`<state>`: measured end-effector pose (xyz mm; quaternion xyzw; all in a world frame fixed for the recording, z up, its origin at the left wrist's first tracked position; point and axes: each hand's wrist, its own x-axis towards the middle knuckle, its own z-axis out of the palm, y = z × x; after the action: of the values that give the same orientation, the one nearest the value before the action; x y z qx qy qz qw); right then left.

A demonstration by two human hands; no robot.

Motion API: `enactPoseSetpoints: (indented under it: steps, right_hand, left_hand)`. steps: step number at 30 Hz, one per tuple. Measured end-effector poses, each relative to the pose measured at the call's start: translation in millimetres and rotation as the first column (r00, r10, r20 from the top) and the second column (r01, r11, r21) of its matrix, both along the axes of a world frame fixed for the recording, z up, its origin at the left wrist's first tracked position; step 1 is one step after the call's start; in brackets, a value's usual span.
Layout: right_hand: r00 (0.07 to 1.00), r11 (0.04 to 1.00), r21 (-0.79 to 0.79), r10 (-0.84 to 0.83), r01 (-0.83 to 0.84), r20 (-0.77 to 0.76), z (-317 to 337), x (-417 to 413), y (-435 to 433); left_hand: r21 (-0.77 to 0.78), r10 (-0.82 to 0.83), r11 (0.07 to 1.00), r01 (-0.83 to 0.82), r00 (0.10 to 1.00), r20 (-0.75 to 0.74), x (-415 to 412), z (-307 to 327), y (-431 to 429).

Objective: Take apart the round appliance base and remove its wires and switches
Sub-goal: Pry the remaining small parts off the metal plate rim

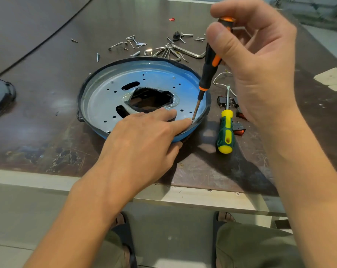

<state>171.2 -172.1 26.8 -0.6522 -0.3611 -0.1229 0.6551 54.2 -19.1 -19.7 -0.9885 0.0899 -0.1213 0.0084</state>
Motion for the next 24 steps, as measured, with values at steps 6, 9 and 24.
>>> enactPoseSetpoints:
  steps: [6,9,24]
  right_hand:
    - [0.992,0.997,0.072,0.036,-0.027,-0.123,-2.0,4.7,-5.8]
    - [0.993,0.997,0.07,0.044,-0.036,-0.11,-0.3,1.8,-3.0]
    - [0.995,0.997,0.047,0.068,-0.065,-0.069,-1.1,3.6,-1.9]
  left_hand:
    - [-0.003,-0.003,1.0,0.003,1.0,0.007,0.1,-0.5,-0.1]
    - [-0.006,-0.004,1.0,0.004,1.0,0.015,-0.1,-0.7,0.0]
    - [-0.02,-0.03,0.999,0.031,0.998,0.049,1.5,-3.5,0.8]
